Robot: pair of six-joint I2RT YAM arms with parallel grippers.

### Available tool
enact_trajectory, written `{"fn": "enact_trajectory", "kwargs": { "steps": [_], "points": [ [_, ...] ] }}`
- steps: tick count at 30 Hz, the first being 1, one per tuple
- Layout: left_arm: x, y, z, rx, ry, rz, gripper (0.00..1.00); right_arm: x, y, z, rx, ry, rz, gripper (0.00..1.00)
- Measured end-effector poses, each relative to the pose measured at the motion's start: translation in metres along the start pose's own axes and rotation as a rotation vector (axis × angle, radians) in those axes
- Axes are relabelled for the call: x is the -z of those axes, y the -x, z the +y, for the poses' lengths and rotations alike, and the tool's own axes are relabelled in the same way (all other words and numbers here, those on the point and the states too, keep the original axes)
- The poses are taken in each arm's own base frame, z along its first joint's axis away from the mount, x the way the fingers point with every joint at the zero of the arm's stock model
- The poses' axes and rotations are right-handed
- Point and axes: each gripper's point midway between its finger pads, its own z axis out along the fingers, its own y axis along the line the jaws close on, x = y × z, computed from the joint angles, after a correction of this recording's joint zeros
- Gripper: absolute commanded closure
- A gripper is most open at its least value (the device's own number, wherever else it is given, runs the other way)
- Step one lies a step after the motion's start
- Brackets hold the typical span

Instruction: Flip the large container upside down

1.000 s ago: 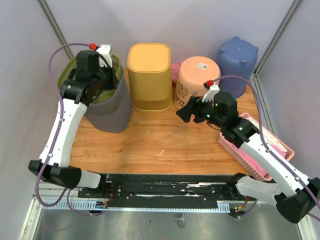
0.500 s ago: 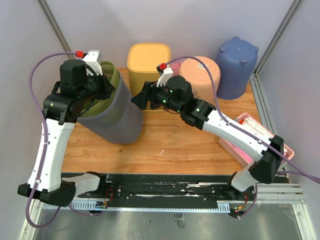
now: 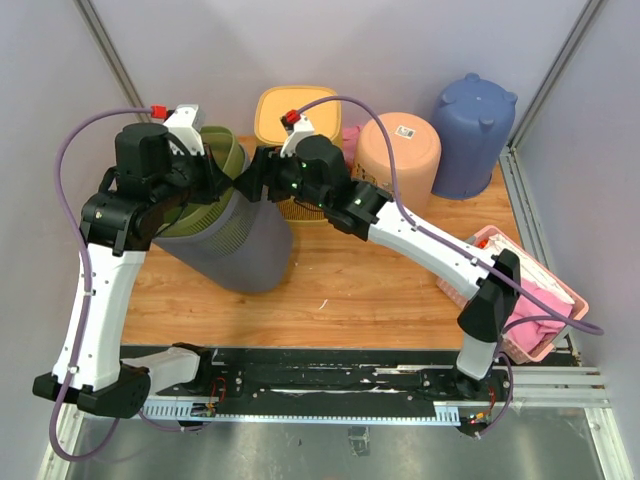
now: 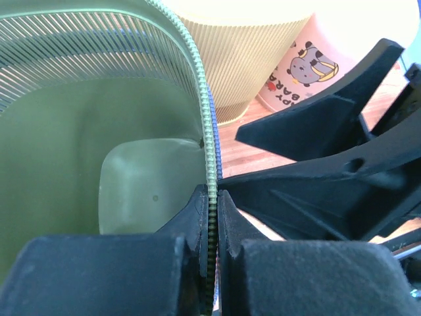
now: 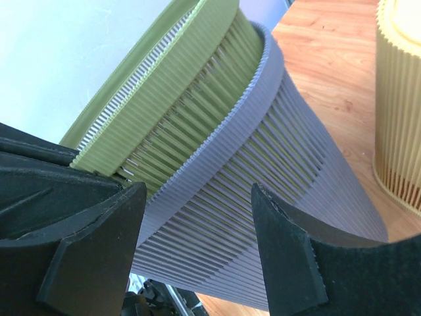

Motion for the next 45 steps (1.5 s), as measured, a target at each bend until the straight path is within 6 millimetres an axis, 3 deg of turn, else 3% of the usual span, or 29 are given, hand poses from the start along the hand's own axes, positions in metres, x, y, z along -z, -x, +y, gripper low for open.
{"fn": "enact_trajectory", "kwargs": {
  "steps": [12,19,24,29,32,38,42,45],
  "points": [
    [0.006,0.005,-0.004,-0.018,-0.02,0.005,1.0,-0.004,-0.007,-0.005,0.025,-0.049,0.034,0.34],
    [0.029,0.049,-0.015,-0.05,-0.039,-0.101,1.0,0.005,-0.019,-0.016,0.025,-0.087,0.043,0.35],
    [0.049,0.077,-0.023,-0.083,-0.054,-0.183,1.0,0.006,-0.044,-0.035,0.032,-0.131,0.092,0.34],
    [0.068,0.095,-0.027,-0.11,-0.056,-0.24,1.0,0.006,-0.06,-0.036,0.027,-0.092,0.126,0.25],
    [0.074,0.102,-0.027,-0.117,-0.048,-0.271,1.0,0.018,-0.065,-0.029,0.022,-0.028,0.129,0.19],
    [0.075,0.11,-0.028,-0.121,-0.048,-0.305,1.0,0.08,-0.055,-0.024,0.024,0.068,0.054,0.16],
    [0.076,0.114,-0.027,-0.121,-0.04,-0.319,1.0,0.112,-0.046,-0.033,0.051,0.071,-0.035,0.22],
    [0.081,0.123,-0.029,-0.123,-0.038,-0.346,1.0,0.116,-0.073,-0.057,0.059,0.038,-0.026,0.31]
  ]
}}
